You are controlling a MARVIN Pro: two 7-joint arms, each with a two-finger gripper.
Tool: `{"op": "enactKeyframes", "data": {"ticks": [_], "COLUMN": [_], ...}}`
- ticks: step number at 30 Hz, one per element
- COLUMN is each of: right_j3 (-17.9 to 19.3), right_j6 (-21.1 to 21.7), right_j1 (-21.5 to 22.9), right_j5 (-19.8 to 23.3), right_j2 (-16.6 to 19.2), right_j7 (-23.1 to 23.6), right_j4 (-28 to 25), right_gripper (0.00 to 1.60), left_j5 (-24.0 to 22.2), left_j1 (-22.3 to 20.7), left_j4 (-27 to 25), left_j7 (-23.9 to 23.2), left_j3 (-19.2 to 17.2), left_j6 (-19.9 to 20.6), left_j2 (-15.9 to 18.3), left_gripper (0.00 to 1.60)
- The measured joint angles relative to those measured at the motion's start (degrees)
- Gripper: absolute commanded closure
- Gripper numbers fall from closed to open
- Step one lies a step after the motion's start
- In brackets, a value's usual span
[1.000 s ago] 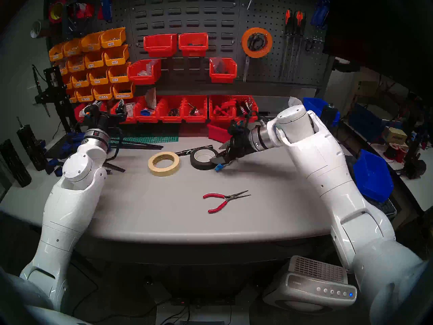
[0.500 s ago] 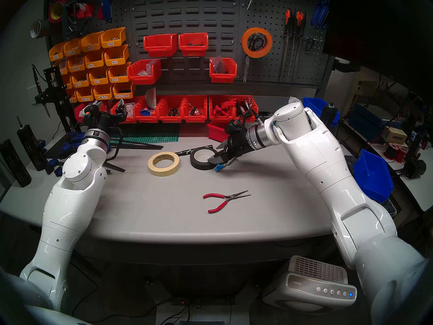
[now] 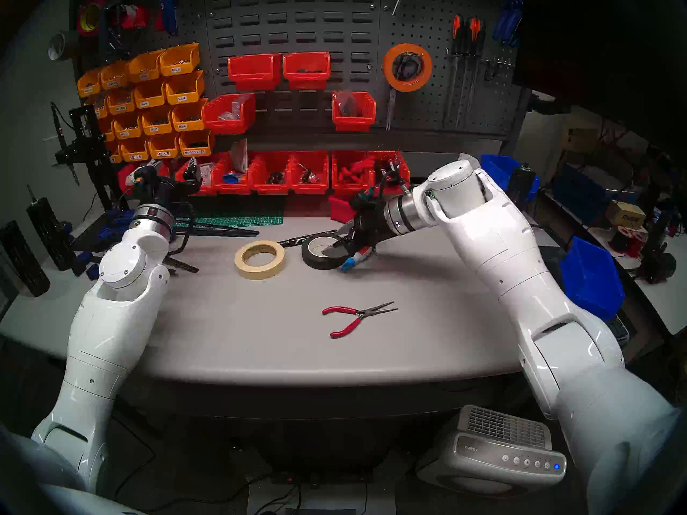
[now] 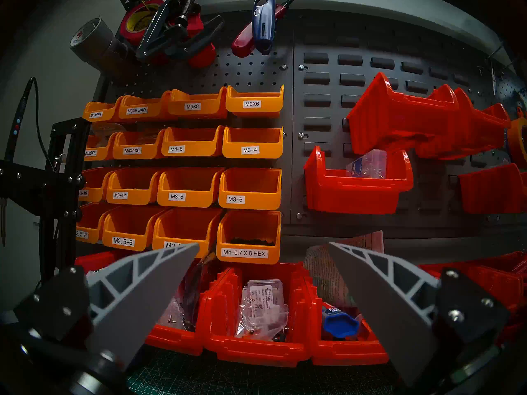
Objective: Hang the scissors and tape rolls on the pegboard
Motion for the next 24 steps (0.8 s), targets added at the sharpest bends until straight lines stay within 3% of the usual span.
{"op": "enactKeyframes", "data": {"ticks": [24], "right_j3": [-0.46], "right_j6": [-2.83], "right_j1": [1.74], "right_j5": [-2.98], "right_j2": [-2.27], "right_j7": [-2.44], "right_j4": [5.6], "right_gripper": [0.0], "left_j5": [0.0], "left_j1": [-0.01], "left_j4": [0.0], "left_j7": [0.0], "left_j3": [0.0], "left_j6": [-0.01], "left_j2": [0.0], "left_gripper": [0.0]}}
